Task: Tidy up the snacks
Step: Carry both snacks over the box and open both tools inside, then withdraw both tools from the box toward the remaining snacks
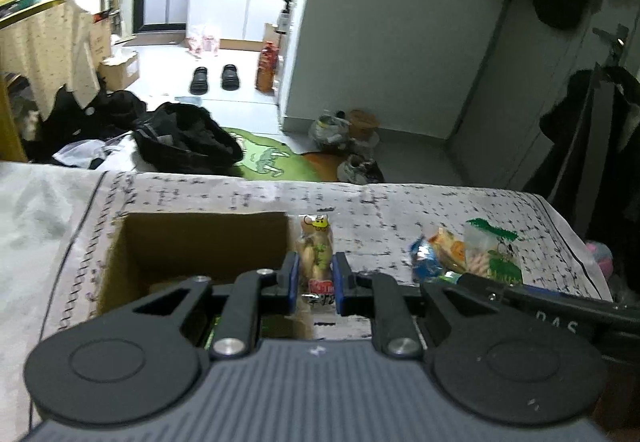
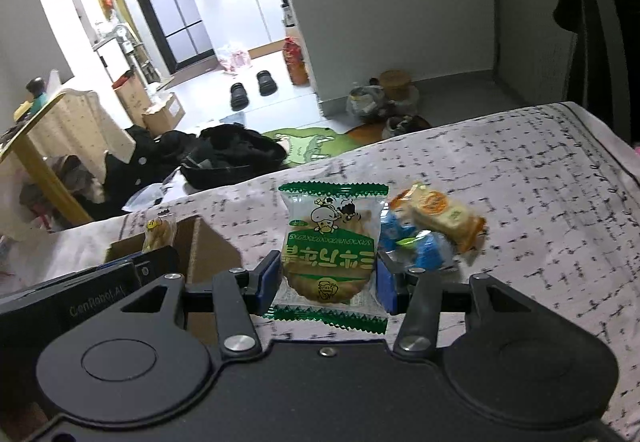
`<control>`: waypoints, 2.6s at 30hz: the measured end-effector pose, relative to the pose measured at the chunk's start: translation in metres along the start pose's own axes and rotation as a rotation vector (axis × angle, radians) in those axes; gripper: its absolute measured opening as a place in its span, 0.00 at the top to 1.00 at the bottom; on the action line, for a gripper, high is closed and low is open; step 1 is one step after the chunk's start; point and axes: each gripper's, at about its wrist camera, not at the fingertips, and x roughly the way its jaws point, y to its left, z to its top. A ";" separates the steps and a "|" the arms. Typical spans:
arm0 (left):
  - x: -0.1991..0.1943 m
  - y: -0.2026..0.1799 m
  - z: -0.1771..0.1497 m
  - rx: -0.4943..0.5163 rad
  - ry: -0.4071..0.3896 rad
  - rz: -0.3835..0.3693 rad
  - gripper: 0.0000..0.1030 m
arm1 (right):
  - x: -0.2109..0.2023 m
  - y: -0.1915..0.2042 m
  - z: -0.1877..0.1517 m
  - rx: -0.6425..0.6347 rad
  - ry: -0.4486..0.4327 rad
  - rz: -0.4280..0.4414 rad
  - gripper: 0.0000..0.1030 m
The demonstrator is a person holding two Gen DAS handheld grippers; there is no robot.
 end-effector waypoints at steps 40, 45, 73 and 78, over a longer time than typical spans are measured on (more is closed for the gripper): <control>0.014 0.115 -0.016 -0.226 -0.013 0.052 0.72 | 0.050 0.100 -0.013 -0.148 0.038 0.112 0.53; -0.003 0.121 -0.015 -0.225 -0.036 0.082 0.52 | 0.054 0.106 -0.013 -0.150 0.046 0.134 0.53; -0.015 0.068 -0.009 -0.102 -0.061 0.099 0.00 | 0.007 0.020 -0.014 -0.075 -0.009 0.042 0.08; -0.012 0.053 -0.007 -0.078 -0.053 0.075 0.00 | -0.002 -0.001 -0.013 -0.061 -0.023 0.026 0.06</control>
